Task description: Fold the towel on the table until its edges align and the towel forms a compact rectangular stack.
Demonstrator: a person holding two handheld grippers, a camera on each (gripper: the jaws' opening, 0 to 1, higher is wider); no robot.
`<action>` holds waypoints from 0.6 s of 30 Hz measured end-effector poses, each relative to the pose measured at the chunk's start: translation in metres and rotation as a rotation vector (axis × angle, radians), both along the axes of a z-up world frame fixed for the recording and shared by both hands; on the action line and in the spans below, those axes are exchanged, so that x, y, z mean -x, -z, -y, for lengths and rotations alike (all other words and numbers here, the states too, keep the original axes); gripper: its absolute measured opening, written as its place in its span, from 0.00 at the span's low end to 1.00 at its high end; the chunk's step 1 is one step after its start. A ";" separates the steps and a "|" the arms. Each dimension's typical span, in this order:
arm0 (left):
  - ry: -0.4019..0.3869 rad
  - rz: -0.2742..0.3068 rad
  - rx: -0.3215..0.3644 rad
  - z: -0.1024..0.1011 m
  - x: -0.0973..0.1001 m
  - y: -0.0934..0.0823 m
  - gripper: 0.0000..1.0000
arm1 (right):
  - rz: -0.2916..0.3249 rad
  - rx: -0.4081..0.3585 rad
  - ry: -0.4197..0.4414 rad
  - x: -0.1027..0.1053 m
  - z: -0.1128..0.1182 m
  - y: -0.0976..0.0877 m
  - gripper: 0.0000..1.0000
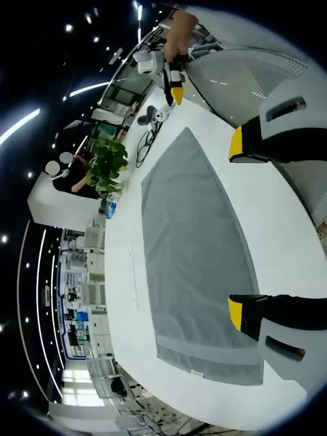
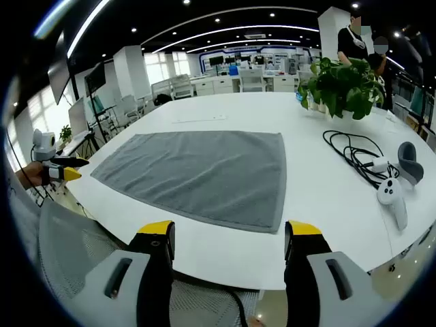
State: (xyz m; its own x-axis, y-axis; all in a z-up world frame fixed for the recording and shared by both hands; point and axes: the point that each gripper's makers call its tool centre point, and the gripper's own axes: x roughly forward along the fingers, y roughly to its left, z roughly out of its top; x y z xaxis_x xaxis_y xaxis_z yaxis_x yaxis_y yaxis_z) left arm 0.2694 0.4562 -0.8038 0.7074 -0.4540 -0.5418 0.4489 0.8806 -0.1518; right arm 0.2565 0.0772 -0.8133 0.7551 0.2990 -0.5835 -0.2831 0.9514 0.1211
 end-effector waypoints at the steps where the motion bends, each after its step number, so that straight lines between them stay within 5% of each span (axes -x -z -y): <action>1: 0.001 0.000 0.000 0.000 0.000 0.000 0.82 | 0.000 0.001 -0.002 0.000 0.000 0.000 0.65; 18: 0.000 -0.007 0.004 0.003 0.002 0.002 0.81 | -0.005 0.007 -0.008 0.001 -0.001 0.001 0.64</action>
